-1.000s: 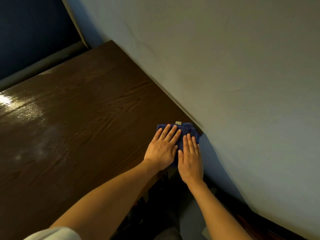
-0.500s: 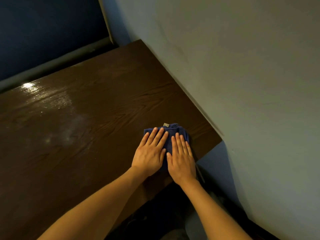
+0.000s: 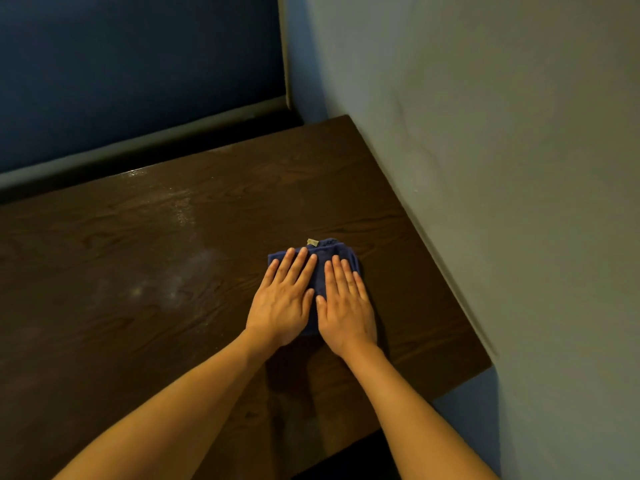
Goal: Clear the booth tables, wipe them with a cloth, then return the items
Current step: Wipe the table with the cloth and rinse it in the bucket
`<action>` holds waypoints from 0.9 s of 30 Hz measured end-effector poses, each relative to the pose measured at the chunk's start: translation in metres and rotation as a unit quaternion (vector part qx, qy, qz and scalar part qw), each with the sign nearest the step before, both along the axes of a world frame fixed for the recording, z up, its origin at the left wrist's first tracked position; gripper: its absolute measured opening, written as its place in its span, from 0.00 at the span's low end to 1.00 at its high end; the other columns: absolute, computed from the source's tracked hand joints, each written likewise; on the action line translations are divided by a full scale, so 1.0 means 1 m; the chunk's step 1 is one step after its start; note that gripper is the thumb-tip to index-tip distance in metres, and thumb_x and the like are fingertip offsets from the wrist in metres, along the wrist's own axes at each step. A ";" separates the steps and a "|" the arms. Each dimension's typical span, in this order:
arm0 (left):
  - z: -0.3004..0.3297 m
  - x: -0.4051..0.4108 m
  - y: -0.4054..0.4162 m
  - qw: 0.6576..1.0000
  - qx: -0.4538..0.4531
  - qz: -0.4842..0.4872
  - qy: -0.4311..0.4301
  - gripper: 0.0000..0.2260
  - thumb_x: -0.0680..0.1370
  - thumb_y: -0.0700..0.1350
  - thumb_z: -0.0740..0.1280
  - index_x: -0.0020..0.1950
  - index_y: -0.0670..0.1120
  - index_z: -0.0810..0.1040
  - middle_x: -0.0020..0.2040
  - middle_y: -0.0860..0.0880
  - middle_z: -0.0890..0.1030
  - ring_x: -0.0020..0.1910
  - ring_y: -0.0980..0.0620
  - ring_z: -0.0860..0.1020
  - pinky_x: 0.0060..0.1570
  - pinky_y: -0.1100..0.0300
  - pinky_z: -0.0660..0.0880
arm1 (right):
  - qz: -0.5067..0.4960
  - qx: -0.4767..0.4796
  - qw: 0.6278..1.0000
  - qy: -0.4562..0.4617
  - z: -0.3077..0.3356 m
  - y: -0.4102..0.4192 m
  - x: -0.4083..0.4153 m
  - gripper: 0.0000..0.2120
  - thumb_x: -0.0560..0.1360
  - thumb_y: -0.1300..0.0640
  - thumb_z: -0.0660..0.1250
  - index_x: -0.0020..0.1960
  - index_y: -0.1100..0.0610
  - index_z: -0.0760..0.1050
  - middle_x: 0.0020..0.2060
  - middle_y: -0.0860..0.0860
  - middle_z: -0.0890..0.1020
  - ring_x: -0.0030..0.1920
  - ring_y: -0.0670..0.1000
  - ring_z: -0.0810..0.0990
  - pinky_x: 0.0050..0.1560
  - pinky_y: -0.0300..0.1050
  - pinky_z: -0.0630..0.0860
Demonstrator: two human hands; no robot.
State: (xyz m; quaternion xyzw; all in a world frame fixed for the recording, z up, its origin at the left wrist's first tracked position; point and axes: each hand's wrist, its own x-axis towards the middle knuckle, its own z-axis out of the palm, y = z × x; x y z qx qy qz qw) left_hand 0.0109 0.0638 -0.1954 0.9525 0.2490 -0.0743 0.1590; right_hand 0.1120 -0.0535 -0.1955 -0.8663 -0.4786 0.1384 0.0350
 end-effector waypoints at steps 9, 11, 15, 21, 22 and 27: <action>-0.002 0.048 0.066 0.999 0.018 0.033 0.003 0.27 0.85 0.58 0.43 0.81 0.53 0.38 0.82 0.52 0.39 0.80 0.52 0.35 0.77 0.52 0.34 | 0.027 0.006 1.000 -0.008 0.000 0.072 0.051 0.33 0.78 0.44 0.32 0.79 0.58 0.40 0.80 0.55 0.47 0.80 0.51 0.43 0.77 0.49 0.39; -0.002 0.059 0.078 0.999 0.020 0.041 0.002 0.27 0.85 0.58 0.44 0.81 0.53 0.38 0.82 0.52 0.39 0.80 0.52 0.34 0.77 0.52 0.34 | 0.035 0.011 0.999 -0.009 0.000 0.087 0.063 0.33 0.78 0.44 0.33 0.79 0.58 0.41 0.80 0.55 0.48 0.80 0.52 0.45 0.77 0.50 0.40; -0.003 0.080 0.104 0.998 0.022 0.060 0.002 0.27 0.85 0.57 0.43 0.81 0.53 0.38 0.82 0.52 0.38 0.80 0.51 0.34 0.78 0.51 0.35 | 0.055 0.012 0.998 -0.012 0.000 0.117 0.087 0.33 0.78 0.43 0.31 0.80 0.57 0.40 0.81 0.54 0.47 0.80 0.51 0.43 0.77 0.49 0.39; -0.004 0.113 0.148 0.997 0.025 0.073 0.003 0.26 0.85 0.57 0.43 0.80 0.53 0.37 0.82 0.51 0.39 0.80 0.51 0.35 0.78 0.51 0.35 | 0.068 0.011 0.997 -0.023 -0.001 0.165 0.123 0.33 0.79 0.44 0.32 0.81 0.57 0.40 0.81 0.54 0.46 0.81 0.51 0.43 0.78 0.49 0.39; -0.004 0.119 0.157 0.997 0.025 0.075 0.003 0.26 0.85 0.57 0.43 0.80 0.53 0.37 0.82 0.51 0.39 0.80 0.51 0.35 0.79 0.50 0.36 | 0.069 0.008 0.997 -0.026 -0.002 0.174 0.128 0.31 0.81 0.45 0.35 0.81 0.57 0.40 0.81 0.54 0.46 0.81 0.52 0.43 0.78 0.49 0.39; -0.007 0.132 0.193 0.995 0.032 0.090 -0.011 0.26 0.85 0.57 0.44 0.81 0.52 0.40 0.83 0.50 0.41 0.80 0.51 0.37 0.79 0.51 0.37 | 0.087 0.000 0.995 -0.038 -0.003 0.216 0.146 0.29 0.85 0.47 0.43 0.81 0.57 0.39 0.81 0.54 0.44 0.81 0.51 0.41 0.79 0.49 0.39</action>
